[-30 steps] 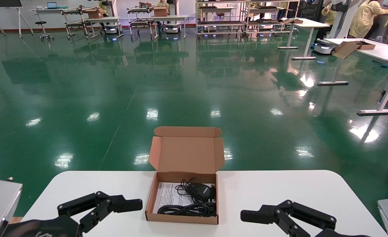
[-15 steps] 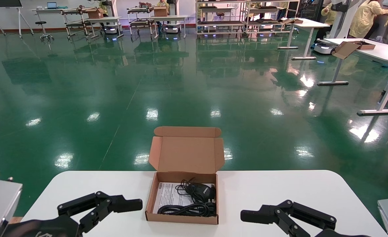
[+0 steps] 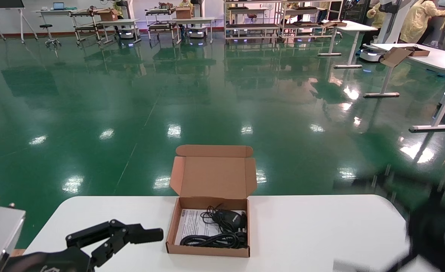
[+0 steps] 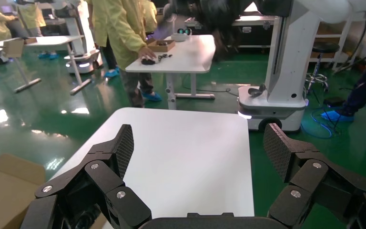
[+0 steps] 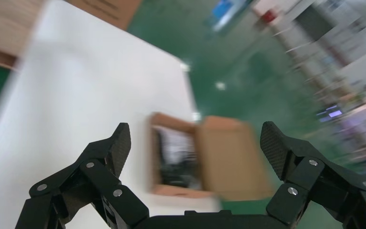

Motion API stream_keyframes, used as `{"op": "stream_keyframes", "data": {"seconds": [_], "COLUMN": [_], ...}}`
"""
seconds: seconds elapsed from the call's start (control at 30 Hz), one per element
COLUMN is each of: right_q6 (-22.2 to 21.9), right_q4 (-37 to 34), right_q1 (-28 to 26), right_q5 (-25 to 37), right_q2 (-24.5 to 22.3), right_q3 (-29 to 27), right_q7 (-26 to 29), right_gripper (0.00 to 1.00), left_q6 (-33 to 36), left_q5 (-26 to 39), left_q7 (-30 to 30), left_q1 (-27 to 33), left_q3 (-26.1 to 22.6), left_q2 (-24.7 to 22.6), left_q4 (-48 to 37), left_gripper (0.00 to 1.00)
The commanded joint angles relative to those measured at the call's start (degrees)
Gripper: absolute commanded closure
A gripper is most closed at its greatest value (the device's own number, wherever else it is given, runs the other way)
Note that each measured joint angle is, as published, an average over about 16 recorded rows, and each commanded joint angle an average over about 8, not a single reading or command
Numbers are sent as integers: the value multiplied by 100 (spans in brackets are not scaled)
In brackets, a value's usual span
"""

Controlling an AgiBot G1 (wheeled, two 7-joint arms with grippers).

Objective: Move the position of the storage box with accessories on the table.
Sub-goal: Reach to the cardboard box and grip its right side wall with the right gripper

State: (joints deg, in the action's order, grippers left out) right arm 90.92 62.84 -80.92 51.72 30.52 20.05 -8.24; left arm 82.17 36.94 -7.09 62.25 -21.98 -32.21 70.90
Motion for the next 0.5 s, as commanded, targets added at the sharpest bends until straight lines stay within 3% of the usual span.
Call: {"op": "stream_keyframes", "data": {"seconds": [0.03,0.13,0.27,0.5], "right_q6": [9,31,13,-224], "right_q4": [-119,-102,-233,-1294], "right_q1": [-383,-625,-767,-1147], "right_q5": [66,-377,-723,-90], "right_q2": [19,-14,-103,56], "right_q3": [25,244,728,1620], "right_q7": [-300,254,1402,3076], "right_gripper": [0,0,0,0], "left_q6": [0,0,0,0], "left_q5": [0,0,0,0], "left_q7": [0,0,0,0], "left_q1": [0,0,0,0], "left_q3": [0,0,0,0], "left_q2": [0,0,0,0], "left_q4": [0,0,0,0], "left_gripper": [0,0,0,0]}}
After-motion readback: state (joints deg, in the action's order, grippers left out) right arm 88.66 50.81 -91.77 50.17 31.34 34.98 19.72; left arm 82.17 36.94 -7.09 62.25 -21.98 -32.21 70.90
